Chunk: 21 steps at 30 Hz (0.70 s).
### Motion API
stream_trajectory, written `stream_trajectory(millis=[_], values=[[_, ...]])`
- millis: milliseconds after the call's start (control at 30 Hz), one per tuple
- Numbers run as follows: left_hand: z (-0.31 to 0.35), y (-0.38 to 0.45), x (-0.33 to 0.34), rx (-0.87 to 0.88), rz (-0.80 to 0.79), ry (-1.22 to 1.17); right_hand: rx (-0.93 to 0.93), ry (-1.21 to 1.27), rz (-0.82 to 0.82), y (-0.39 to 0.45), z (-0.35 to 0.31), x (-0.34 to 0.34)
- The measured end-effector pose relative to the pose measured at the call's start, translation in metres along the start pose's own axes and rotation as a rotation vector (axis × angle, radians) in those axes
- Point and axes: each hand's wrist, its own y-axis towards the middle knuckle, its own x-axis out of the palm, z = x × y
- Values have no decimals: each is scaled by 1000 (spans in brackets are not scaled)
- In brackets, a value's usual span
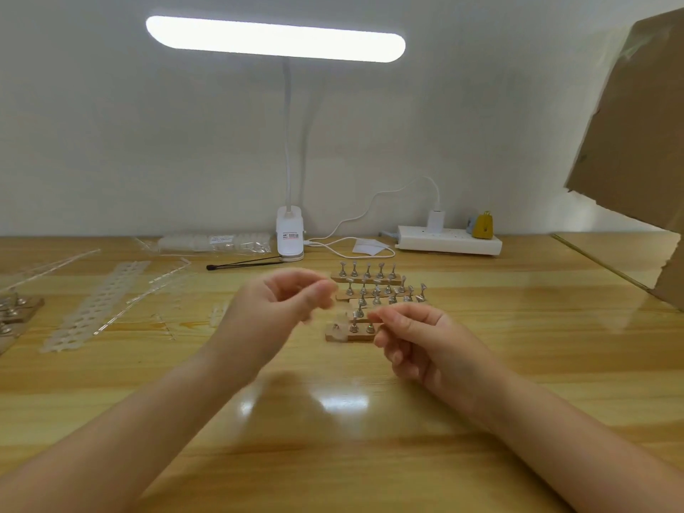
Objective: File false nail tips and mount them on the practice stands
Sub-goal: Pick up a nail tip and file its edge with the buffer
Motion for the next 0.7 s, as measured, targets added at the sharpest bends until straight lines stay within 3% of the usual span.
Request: stream_trajectory(millis=[67,167,233,333,433,533,600,700], values=[[-10,5,-12,311,208,388,-21,-24,97,1,1,-2],[-29,8,-23,612,122,796,-63,-66,164,2,5,-3],[-43,9,-21,579,-3,1006,-88,-99,197,2,7,-2],[-59,10,-20,325,-147,1139,-106,-149,229,1,9,-1],[-60,12,-18,330,-200,1341,-117,-256,250,0,11,1],[-50,5,-10,400,-91,1208,-155,-359,268,-2,12,6],[-38,-3,1,407,2,897,-187,-434,282,-3,15,9],[-27,-15,21,251,-41,494,-222,-523,293,-5,18,11]])
